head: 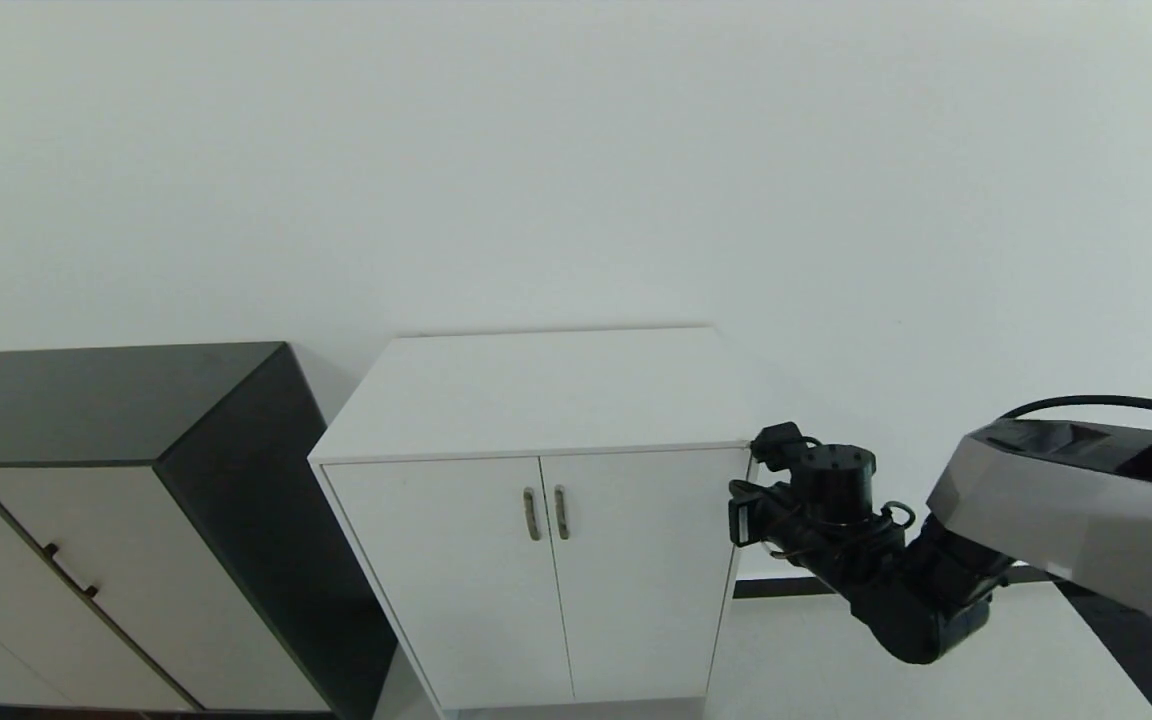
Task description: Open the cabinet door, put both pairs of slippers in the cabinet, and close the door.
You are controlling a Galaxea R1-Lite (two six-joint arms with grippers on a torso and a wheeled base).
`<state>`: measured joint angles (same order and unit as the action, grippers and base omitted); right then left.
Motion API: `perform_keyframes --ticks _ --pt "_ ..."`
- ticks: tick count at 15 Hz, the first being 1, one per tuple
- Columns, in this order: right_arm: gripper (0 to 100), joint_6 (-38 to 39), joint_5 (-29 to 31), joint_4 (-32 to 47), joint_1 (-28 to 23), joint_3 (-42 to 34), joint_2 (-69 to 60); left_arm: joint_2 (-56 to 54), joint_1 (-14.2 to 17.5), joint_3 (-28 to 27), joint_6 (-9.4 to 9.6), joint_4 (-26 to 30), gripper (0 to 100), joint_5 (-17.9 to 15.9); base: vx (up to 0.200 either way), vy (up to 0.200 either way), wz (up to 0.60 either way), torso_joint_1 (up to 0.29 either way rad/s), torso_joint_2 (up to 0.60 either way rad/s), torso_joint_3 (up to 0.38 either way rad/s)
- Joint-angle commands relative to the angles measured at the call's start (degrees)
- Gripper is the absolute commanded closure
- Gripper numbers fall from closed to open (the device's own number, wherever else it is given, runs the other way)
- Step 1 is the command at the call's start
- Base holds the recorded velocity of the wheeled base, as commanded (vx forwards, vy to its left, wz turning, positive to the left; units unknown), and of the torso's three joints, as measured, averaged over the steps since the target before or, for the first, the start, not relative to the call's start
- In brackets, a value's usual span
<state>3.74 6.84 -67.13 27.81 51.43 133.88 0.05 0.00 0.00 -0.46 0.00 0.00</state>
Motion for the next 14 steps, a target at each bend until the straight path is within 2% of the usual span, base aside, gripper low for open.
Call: perform_keyframes --ticks 1,4,7,11,14 --pt "100 -0.05 0.98 -4.23 -1.70 -9.33 -6.17 0.04 0.00 0.00 0.02 0.00 100 0.00 0.000 0.000 0.00 0.000 0.00 0.000" --pt "100 -0.93 5.47 -9.68 -5.57 -20.32 -10.39 0.04 0.00 0.00 0.02 0.00 100 -0.09 0.000 0.000 0.00 0.000 0.00 0.000" --pt "100 -2.69 4.85 -14.25 -10.49 -30.95 -14.08 0.04 0.00 0.00 0.20 0.00 100 -0.09 0.000 0.000 0.00 0.000 0.00 0.000" --pt "100 -2.78 0.81 -22.87 -14.18 -42.73 -14.70 0.04 0.00 0.00 0.20 0.00 100 -0.18 0.000 0.000 0.00 0.000 0.00 0.000" --pt "100 -2.86 -3.15 -22.87 -16.29 -48.80 -18.65 0.04 0.00 0.00 0.20 0.00 100 -0.18 0.000 0.000 0.00 0.000 0.00 0.000"
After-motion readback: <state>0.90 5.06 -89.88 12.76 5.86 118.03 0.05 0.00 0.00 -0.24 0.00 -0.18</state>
